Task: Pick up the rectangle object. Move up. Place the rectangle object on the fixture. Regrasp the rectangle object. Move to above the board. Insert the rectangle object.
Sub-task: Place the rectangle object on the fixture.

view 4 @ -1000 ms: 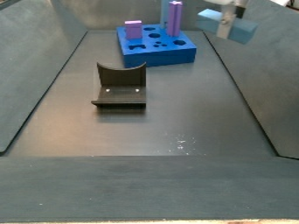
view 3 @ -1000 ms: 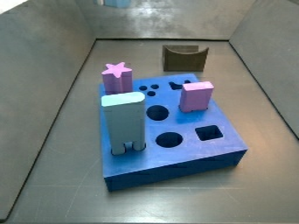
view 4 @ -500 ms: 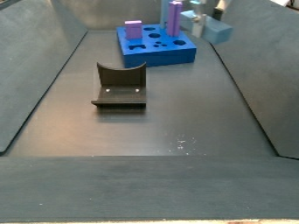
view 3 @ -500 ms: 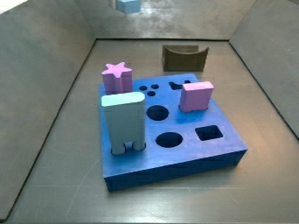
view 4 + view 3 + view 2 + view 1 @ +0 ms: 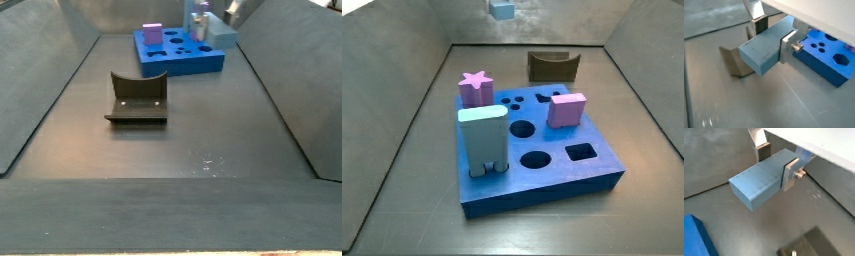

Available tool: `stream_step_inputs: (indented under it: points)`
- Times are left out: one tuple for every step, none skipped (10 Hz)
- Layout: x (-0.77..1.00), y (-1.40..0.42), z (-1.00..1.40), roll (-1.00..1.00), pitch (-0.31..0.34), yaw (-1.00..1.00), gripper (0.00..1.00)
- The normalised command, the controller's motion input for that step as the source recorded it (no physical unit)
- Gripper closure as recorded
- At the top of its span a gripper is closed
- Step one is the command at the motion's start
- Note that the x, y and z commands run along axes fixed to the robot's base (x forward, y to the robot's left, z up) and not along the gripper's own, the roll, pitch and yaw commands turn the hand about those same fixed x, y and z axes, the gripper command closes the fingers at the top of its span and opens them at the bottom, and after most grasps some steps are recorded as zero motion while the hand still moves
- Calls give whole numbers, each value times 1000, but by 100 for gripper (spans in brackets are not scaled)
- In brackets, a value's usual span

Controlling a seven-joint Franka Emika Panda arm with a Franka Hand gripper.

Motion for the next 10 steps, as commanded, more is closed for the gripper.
stream_step_inputs:
  points:
    - [1000,-81,-86,3,-135,-1000,100]
    - [1000,-74,-83,-9,-141,-1000,100]
    - [1000,359,132,-1000,113,-287,100]
    - [1000,394,145,-1000,126,-183,100]
    - [1000,352,131,-1000,147,-179,100]
    - [1000,281,94,-1000,168,-176,100]
    - [1000,240,71,-1000,177,-173,100]
    - [1000,217,56,-1000,182,-171,100]
    - [1000,177,37,-1000,192,-172,100]
    - [1000,152,23,-1000,200,-172,100]
